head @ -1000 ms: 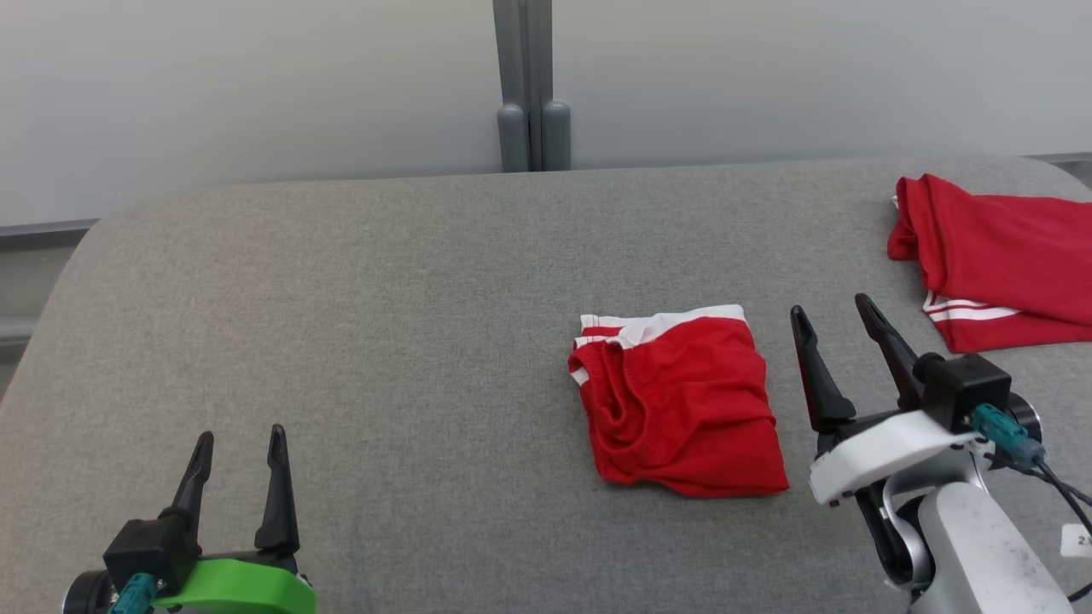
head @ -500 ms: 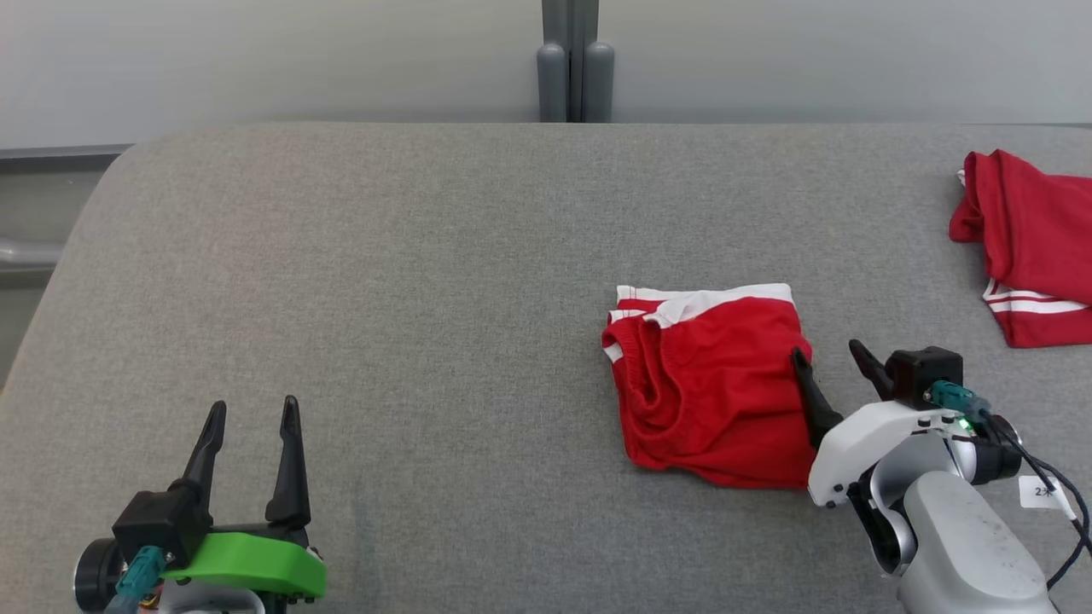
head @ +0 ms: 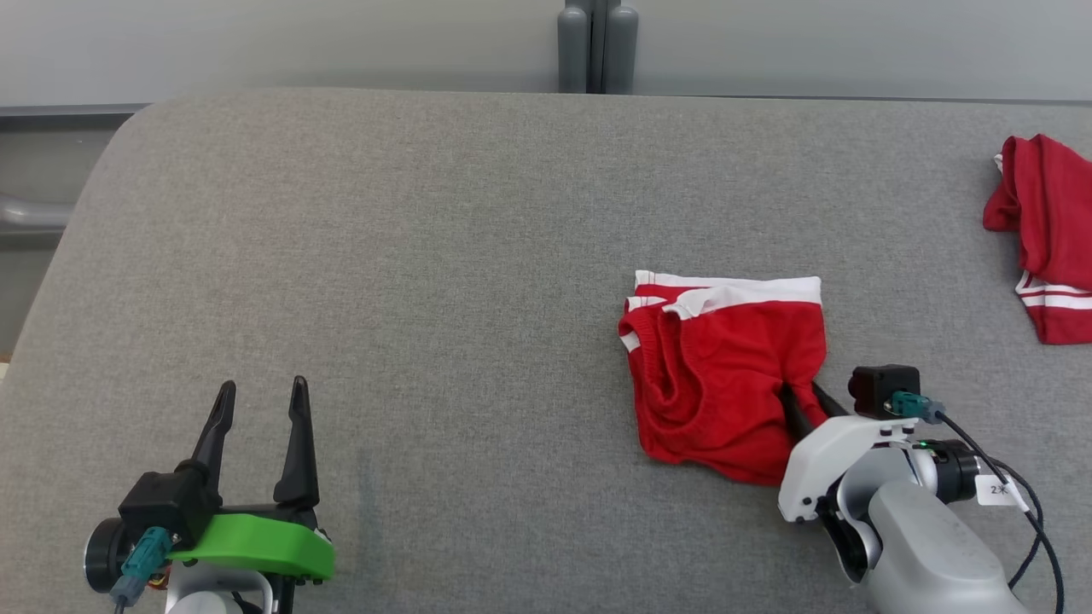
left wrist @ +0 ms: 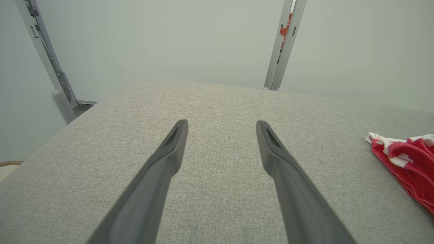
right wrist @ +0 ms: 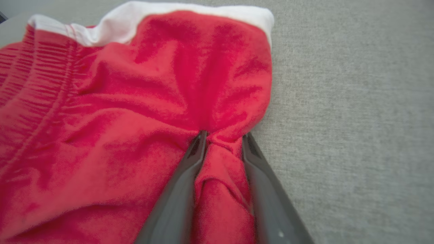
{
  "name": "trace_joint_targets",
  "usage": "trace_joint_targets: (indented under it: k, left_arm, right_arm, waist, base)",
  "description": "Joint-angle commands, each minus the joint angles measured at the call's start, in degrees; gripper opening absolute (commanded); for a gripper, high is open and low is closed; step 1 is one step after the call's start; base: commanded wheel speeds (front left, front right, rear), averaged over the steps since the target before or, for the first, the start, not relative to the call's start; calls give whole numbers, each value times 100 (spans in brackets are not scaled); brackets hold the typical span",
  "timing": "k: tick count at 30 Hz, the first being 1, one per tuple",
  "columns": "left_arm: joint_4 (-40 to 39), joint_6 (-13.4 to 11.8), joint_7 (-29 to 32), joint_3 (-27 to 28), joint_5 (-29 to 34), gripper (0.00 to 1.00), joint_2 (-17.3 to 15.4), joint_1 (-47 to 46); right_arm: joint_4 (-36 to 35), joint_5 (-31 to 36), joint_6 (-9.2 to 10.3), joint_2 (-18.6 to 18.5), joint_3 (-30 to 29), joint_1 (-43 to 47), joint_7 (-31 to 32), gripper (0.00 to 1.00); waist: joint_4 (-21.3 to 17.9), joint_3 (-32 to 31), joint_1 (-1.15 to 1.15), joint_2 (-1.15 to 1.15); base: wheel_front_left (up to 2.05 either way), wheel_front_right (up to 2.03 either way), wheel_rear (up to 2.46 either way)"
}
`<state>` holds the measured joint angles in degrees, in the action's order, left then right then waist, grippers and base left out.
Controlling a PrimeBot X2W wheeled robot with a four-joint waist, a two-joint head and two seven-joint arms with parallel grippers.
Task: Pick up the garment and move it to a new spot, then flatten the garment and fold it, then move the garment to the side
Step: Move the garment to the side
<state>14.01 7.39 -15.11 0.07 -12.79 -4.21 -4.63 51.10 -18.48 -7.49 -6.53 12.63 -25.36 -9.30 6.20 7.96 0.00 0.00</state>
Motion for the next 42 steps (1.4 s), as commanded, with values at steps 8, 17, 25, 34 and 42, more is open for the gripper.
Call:
trace_joint_targets:
  k: [8, 17, 25, 34, 42]
  left_arm:
    - [-92, 19, 2, -9, 14, 100, 41, -179]
    - [-209, 20, 2, -150, -4, 100, 56, -490]
    - [-590, 20, 2, -63, 94, 100, -62, -857]
    - [-1007, 19, 2, -82, 195, 100, -323, -1122]
    - [-1289, 19, 2, -119, 266, 100, -478, -1135]
  right_arm:
    - [-10, -190, 8, -454, 638, -625, -93, 0]
    - [-383, -273, 8, -1564, 1401, -1647, 249, 0]
    - [-1007, -510, 8, -2672, 1795, -2505, 557, 0]
    - [-1489, -794, 8, -3780, 1793, -2990, 840, 0]
    - [-1370, -820, 8, -4261, 1670, -3278, 984, 0]
  waist:
    - [-53, 274, 0, 0]
    - [-236, 955, 0, 0]
    - [-821, 1832, 0, 0]
    - [-1383, 2452, 0, 0]
    - [-1519, 2688, 0, 0]
  base:
    - [0, 0, 0]
    - [0, 0, 0]
    - [0, 0, 0]
    - [0, 0, 0]
    - [0, 0, 0]
